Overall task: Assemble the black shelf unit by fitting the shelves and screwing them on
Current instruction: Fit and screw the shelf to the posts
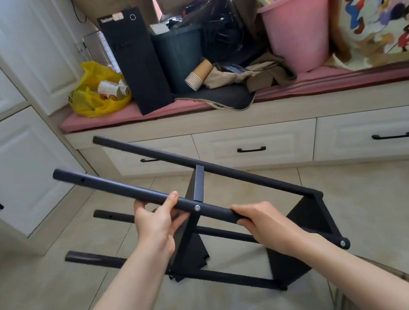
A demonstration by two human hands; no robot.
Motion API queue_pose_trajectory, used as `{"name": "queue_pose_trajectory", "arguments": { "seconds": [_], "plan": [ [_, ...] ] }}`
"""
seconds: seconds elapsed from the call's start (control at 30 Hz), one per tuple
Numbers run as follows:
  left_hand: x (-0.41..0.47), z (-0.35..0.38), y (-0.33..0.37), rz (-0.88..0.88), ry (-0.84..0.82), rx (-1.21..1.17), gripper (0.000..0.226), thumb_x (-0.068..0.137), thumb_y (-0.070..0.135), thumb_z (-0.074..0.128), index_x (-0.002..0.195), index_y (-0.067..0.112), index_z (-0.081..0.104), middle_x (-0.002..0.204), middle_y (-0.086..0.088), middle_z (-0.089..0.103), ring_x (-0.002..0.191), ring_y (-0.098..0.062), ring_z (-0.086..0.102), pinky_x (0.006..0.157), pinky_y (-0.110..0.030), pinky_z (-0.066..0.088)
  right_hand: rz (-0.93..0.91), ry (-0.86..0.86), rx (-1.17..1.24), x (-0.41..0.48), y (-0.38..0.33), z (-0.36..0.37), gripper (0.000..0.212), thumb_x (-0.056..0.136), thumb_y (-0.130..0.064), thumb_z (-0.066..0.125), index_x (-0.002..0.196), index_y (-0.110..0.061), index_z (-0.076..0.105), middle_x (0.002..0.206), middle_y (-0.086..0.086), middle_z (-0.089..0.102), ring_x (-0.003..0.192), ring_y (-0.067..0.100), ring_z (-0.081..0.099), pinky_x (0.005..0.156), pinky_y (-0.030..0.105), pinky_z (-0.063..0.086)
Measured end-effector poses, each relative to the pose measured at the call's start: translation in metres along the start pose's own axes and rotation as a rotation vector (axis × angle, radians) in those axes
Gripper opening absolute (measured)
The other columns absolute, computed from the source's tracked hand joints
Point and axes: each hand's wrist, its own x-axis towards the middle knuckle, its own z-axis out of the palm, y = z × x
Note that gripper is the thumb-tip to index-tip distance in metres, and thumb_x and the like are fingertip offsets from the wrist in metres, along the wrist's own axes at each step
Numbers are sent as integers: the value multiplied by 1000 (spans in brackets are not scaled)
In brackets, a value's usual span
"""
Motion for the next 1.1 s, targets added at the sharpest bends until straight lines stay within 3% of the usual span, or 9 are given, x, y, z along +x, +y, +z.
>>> {"name": "queue_pose_trajectory", "arguments": {
  "seconds": [0.2, 0.33, 0.4, 0.5, 0.6, 0.7, 0.83, 1.0, 1.1],
  "plan": [
    [0, 14, 36, 101, -110, 215, 58, 86, 1, 76, 133, 20, 47, 103, -17, 63, 72, -20, 77, 56, -34, 61, 81, -30, 118, 6, -18, 1, 17, 98, -17, 58, 114, -18, 64, 102, -2, 68, 93, 14, 63, 86, 35, 54],
    [-8, 14, 48, 120, -199, 331, 45, 85, 6, 79, 106, 36, 53, 111, -21, 63, 82, -25, 77, 61, -36, 62, 134, -116, 74, 12, -24, -13, 32, 96, -35, 62, 126, -23, 63, 120, -5, 67, 109, 11, 62, 97, 31, 52],
    [-12, 17, 50, 107, -228, 369, 49, 84, 7, 80, 112, 36, 53, 113, -18, 64, 88, -27, 75, 61, -35, 62, 184, -27, 80, 17, -23, -29, 39, 96, -39, 60, 132, -23, 58, 129, -7, 62, 117, 9, 58, 102, 30, 48],
    [-19, 22, 52, 87, -266, 426, 66, 84, 5, 80, 138, 28, 47, 110, -14, 66, 83, -22, 76, 61, -35, 62, 229, 180, 109, 24, -22, -54, 38, 97, -30, 60, 133, -18, 55, 127, -1, 62, 115, 14, 59, 99, 31, 49],
    [-29, 24, 53, 108, -345, 498, 58, 86, 7, 78, 129, 36, 52, 106, -15, 68, 77, -19, 76, 61, -32, 62, 289, 291, 151, 28, -23, -74, 42, 98, -26, 59, 137, -15, 48, 127, 2, 59, 115, 19, 59, 97, 34, 50],
    [-36, 22, 56, 130, -440, 573, 51, 87, 8, 77, 112, 46, 55, 102, -15, 70, 81, -17, 76, 63, -30, 62, 349, 286, 156, 34, -24, -90, 54, 99, -28, 58, 146, -15, 37, 135, 5, 54, 120, 21, 56, 99, 36, 49],
    [-42, 20, 59, 136, -534, 626, 52, 87, 4, 77, 122, 36, 56, 96, -13, 72, 84, -20, 76, 65, -34, 63, 434, 204, 228, 41, -26, -112, 59, 100, -29, 55, 151, -21, 26, 134, 2, 55, 107, 17, 55, 81, 25, 42],
    [-45, 18, 60, 184, -627, 693, 45, 88, 2, 74, 107, 40, 60, 94, -16, 71, 85, -26, 75, 75, -45, 64, 455, 141, 441, 34, -28, -123, 45, 100, -6, 52, 140, -22, 39, 119, 3, 64, 110, 20, 62, 91, 38, 56],
    [-46, 20, 58, 221, -638, 728, 49, 89, 4, 74, 95, 50, 59, 95, -16, 71, 84, -22, 75, 76, -42, 64, 482, 144, 544, 23, -29, -127, 44, 97, 3, 53, 129, -25, 43, 110, 8, 68, 106, 21, 65, 86, 45, 59]
  ]
}}
